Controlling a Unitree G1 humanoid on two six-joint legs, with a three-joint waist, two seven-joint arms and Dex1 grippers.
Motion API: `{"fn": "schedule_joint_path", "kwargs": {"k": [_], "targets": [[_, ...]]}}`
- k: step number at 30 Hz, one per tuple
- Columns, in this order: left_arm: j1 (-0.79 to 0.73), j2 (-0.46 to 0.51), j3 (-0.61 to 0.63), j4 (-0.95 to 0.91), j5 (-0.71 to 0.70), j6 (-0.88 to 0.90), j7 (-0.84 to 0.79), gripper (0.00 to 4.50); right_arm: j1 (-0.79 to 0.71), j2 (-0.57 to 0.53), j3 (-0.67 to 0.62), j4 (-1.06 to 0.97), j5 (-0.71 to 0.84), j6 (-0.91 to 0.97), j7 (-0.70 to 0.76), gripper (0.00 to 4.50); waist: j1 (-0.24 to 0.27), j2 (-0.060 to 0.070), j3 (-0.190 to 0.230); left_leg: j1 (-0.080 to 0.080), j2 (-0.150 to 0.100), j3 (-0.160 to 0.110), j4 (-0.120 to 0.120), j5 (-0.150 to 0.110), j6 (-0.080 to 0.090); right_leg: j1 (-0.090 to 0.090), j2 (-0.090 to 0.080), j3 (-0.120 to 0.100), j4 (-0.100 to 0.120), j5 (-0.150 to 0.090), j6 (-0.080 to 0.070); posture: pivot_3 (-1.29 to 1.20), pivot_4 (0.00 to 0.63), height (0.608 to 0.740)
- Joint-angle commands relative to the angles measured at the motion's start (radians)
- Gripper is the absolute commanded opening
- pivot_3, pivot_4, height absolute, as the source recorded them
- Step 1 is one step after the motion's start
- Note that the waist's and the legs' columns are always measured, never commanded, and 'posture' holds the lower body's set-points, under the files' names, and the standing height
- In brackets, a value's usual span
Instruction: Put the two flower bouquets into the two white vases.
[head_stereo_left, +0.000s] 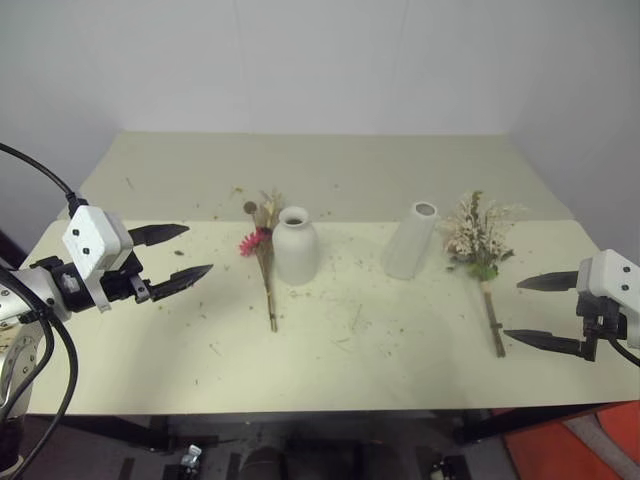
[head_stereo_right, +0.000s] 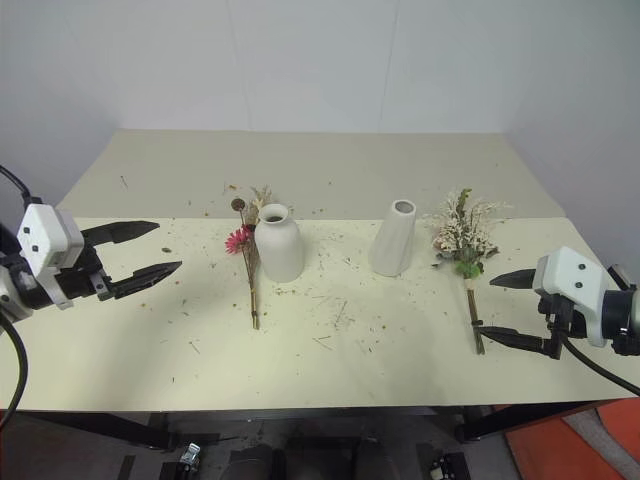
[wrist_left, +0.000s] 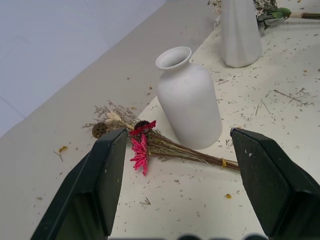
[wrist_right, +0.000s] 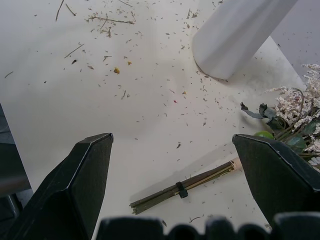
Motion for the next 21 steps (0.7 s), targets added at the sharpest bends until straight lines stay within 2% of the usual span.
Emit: {"fn": "schedule_joint_path", "kwargs": {"k": [1,8,11,15,19,21], "targets": [[-0.021,0.013,0.009,-0.016,-0.002,-0.018,-0.002,3.55,-0.020,-0.017,-0.017,-0.004,0.008,0.020,-0.005,4.50,0.000,0.000,0.000,0.000,0.000,0.000,0.000,0.000,0.000,0.000,0.000,0.000,0.000,0.000,0.000,0.00,0.150,0.740],[-0.015,0.015,0.012,-0.028,-0.021,-0.001,-0.013,3.55,-0.028,-0.021,-0.012,-0.005,0.008,0.054,-0.004,4.50,0.000,0.000,0.000,0.000,0.000,0.000,0.000,0.000,0.000,0.000,0.000,0.000,0.000,0.000,0.000,0.00,0.150,0.740],[-0.002,0.031,0.023,-0.049,-0.076,0.052,-0.050,3.55,-0.041,-0.015,-0.012,-0.008,0.002,0.070,-0.026,4.50,-0.001,0.000,0.000,0.000,0.000,0.000,0.000,0.000,0.000,0.000,0.000,0.000,0.000,0.000,0.000,0.00,0.150,0.740],[-0.047,0.039,-0.053,-0.092,-0.103,0.086,-0.075,3.55,-0.127,0.002,0.074,0.023,-0.048,0.174,-0.145,4.50,-0.002,0.000,0.000,0.000,0.000,0.000,0.000,0.000,0.000,0.000,0.000,0.000,0.000,0.000,0.000,0.00,0.150,0.740],[-0.195,0.005,-0.238,-0.058,0.007,0.063,-0.055,3.55,-0.286,0.059,0.215,0.068,-0.086,0.381,-0.281,4.50,0.001,0.000,0.000,0.001,0.000,0.000,0.001,0.000,0.000,0.001,0.000,0.000,0.001,0.000,0.000,0.00,0.150,0.740],[-0.241,-0.017,-0.285,-0.044,0.023,0.059,-0.056,3.55,-0.330,0.075,0.250,0.082,-0.096,0.428,-0.307,4.50,0.002,0.000,0.000,0.000,-0.001,0.000,0.001,0.000,0.000,0.001,0.000,0.000,0.001,0.000,0.000,0.00,0.150,0.740]]}}
